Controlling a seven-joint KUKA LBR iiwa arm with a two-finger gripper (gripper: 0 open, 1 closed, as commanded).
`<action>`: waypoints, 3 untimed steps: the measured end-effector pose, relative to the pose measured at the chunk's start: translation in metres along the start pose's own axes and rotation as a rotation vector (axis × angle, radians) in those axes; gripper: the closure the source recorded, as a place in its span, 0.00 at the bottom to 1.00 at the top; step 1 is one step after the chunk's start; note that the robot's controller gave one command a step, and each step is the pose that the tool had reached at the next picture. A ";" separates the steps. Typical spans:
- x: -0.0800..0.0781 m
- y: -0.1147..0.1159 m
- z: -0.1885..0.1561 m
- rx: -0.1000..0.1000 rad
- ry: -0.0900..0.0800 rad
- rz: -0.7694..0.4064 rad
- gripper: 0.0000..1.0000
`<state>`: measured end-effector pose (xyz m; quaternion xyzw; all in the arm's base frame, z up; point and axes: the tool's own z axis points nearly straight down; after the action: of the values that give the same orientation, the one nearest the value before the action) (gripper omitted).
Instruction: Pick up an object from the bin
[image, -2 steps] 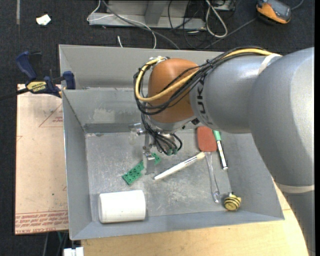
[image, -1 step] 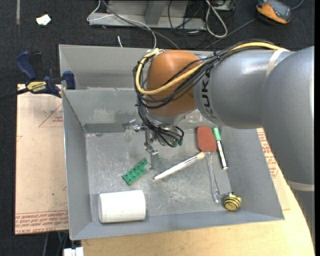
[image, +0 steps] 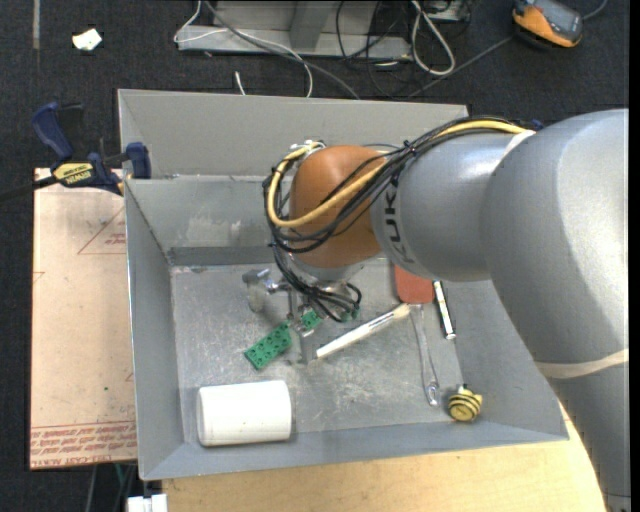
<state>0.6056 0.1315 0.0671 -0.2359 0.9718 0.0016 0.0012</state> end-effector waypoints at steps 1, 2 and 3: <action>0.004 0.006 -0.004 0.003 -0.020 -0.104 1.00; 0.004 0.006 -0.004 0.003 -0.020 -0.104 1.00; 0.004 0.006 -0.008 0.003 -0.021 -0.102 1.00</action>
Offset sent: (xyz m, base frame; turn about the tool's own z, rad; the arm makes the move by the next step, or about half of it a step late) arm 0.0000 0.0000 0.0000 0.0000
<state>0.5997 0.1351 0.0747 -0.2852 0.9584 0.0027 0.0120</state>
